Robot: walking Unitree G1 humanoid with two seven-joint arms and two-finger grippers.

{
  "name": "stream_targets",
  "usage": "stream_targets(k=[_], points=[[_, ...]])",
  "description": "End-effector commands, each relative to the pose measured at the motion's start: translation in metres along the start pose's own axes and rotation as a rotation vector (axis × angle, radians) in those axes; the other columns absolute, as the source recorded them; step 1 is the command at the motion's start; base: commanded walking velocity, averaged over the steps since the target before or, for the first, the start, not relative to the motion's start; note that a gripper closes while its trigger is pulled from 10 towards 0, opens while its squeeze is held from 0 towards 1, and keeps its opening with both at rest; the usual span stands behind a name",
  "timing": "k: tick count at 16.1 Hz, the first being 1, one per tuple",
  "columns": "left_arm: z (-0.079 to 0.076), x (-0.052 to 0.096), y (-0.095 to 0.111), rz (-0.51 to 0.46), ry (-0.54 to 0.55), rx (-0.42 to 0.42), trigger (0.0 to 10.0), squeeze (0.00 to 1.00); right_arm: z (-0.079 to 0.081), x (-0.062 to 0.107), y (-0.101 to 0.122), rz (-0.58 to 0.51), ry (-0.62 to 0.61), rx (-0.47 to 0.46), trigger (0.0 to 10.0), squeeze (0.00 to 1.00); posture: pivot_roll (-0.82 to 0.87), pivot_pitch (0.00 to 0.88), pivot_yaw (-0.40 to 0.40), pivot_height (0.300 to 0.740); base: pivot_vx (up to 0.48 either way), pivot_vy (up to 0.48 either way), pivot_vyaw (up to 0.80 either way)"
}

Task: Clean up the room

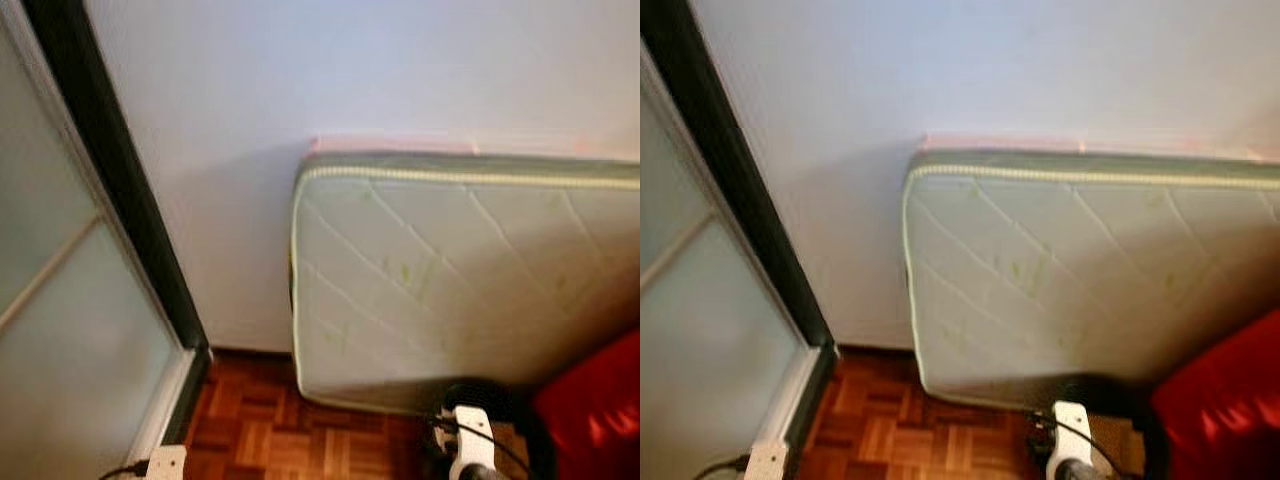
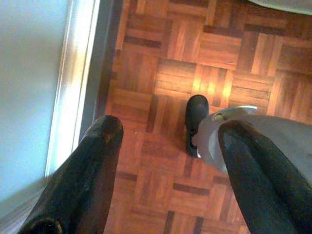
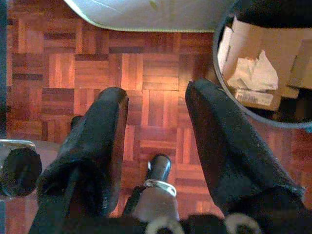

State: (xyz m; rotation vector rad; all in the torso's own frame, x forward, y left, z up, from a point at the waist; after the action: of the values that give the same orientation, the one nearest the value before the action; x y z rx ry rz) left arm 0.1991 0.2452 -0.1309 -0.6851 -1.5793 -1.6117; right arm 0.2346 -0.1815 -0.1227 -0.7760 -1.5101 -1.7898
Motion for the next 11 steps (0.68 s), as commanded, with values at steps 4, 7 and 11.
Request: stream_targets(k=[4,7,11], points=[[-0.0011,-0.0007,0.0052,-0.017,-0.002,-0.001,10.0,0.00,-0.0035,0.0005,-0.0012,0.014,-0.013,0.034,10.0,0.00,0.11,0.000,-0.062,0.740,0.000,0.000,-0.78],[-0.0012,-0.0007,0.0071,-0.027,0.000,-0.008,10.0,0.00,-0.0041,0.0006,-0.0009,0.013,-0.015,0.032,10.0,0.00,0.11,0.000,-0.065,0.740,0.000,0.000,-0.76],[-0.0059,-0.0013,0.0133,-0.054,-0.016,-0.025,10.0,0.00,-0.0071,0.0009,0.0013,0.019,-0.017,0.048,10.0,0.00,0.12,0.000,-0.092,0.740,0.000,-0.182,-0.77]])
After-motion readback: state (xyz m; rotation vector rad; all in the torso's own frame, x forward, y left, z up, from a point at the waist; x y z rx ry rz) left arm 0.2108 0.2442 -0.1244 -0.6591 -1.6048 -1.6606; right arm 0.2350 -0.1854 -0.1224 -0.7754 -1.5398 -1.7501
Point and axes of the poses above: a point about 5 cm out from each wrist's last joint towards the gripper, its own x axis pointing back from the gripper into the wrist, its own y axis along the axis of the wrist's last joint, z = x × y, the point moved 6 cm from there along -x, pointing out of the wrist towards the gripper, and after that the axes turned 2 degrees about x, right-handed, at the moved point
